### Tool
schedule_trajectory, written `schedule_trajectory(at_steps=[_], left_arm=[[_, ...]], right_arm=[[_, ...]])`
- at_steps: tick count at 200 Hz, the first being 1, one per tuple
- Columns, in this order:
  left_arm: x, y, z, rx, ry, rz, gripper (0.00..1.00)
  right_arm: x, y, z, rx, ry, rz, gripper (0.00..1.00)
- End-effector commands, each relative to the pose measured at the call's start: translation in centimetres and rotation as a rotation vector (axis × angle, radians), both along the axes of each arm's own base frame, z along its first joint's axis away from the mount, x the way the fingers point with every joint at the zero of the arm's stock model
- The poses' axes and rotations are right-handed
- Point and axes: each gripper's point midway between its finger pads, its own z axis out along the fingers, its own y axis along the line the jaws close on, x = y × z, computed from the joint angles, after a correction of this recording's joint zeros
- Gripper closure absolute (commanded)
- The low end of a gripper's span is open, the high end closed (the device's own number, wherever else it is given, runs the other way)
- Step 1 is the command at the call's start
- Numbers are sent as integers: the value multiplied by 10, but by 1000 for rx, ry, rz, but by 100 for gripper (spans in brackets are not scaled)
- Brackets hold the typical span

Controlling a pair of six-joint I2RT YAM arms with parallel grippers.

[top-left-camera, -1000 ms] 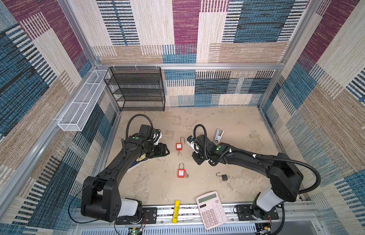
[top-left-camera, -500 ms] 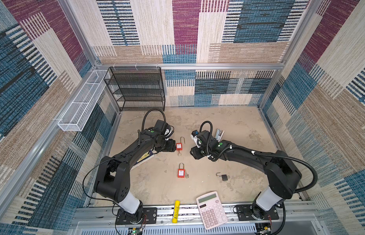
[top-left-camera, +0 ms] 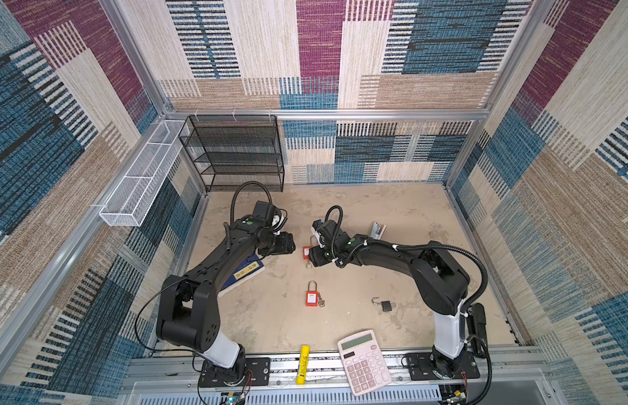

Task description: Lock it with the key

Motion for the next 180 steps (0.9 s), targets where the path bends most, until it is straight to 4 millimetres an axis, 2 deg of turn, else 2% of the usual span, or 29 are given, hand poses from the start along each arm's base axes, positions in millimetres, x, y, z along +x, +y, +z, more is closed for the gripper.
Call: schedule_trajectory(at_steps=[1,25,58,98,128,133,180], left_arm=[[-7,5,3,-20,21,20,31],[-10,10,6,-18,11,31,31],[-13,14,8,-21,7,36,31],[-16,19,13,-22,1,49,31],[-17,21,19,-46,-13,64,31],[-17,22,20,-48,-16,68,31],[-19,25,25,-53,-28,74,31]], right_arm=[[11,11,3,-3,-35,-25,33],[14,22,-6,-13,-42,-20,29],[24,19,-21,-66,-46,-60,27],[32,22,-26,-100,-79,-65,29],[35,14,-42,-197,-98,-48,32],[40,18,-35,-196,-121,-49,33],[41,6,-32,-261,-156,-41,39]])
